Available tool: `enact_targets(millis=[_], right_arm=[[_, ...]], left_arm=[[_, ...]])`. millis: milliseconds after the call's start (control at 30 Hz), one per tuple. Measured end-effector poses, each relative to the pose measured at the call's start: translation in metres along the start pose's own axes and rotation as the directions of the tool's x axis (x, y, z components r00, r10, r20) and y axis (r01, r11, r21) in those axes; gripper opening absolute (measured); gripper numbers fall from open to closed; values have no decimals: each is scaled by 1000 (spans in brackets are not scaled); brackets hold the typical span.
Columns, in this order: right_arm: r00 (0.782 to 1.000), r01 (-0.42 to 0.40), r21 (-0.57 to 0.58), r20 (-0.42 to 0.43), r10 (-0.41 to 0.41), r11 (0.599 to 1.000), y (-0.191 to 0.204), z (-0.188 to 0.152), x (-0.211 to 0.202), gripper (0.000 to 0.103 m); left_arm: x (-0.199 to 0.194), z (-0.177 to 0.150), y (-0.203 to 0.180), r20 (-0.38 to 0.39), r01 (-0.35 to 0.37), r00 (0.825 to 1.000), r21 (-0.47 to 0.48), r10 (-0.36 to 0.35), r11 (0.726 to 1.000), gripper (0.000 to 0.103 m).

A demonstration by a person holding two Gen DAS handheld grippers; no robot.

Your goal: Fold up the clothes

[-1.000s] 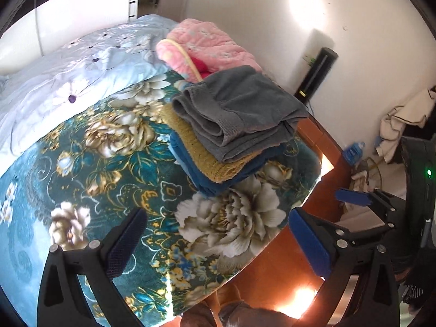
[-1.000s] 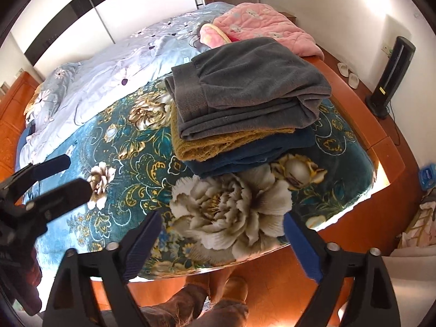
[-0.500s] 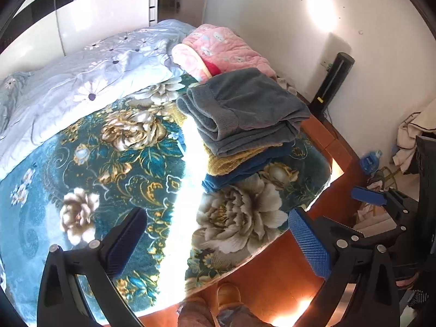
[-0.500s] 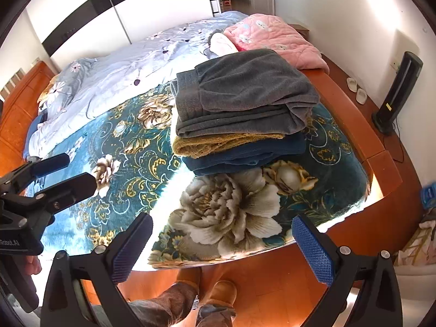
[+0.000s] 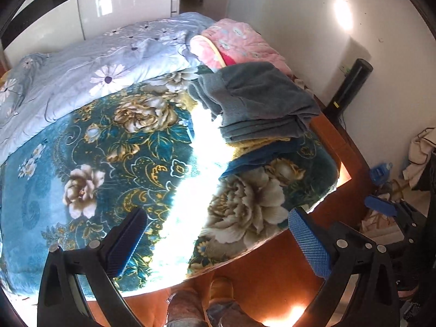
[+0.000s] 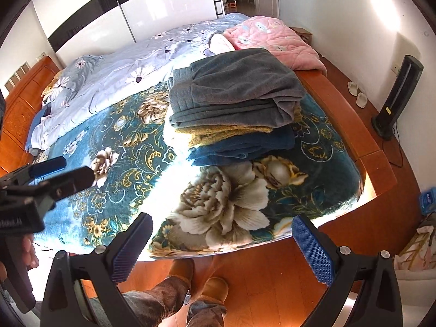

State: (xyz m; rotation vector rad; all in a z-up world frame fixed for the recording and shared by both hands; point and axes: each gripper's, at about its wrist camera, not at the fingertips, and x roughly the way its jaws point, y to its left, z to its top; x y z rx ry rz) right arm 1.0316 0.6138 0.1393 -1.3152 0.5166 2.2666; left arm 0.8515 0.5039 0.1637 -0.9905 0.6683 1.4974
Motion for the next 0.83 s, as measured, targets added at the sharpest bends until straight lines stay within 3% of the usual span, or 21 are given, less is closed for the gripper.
enact_targets(millis=[400,833], right_arm=[[1000,-22,-15,-12,22,1000,-11,-6,2,103],[999,-47,-33,-13,46,998,-12,0,5,103]], left_arm=[[9,-10,-12,-32,-107,994,37,109,994,103],[6,-7,-12,-36,-117,992,34,118,993,103]])
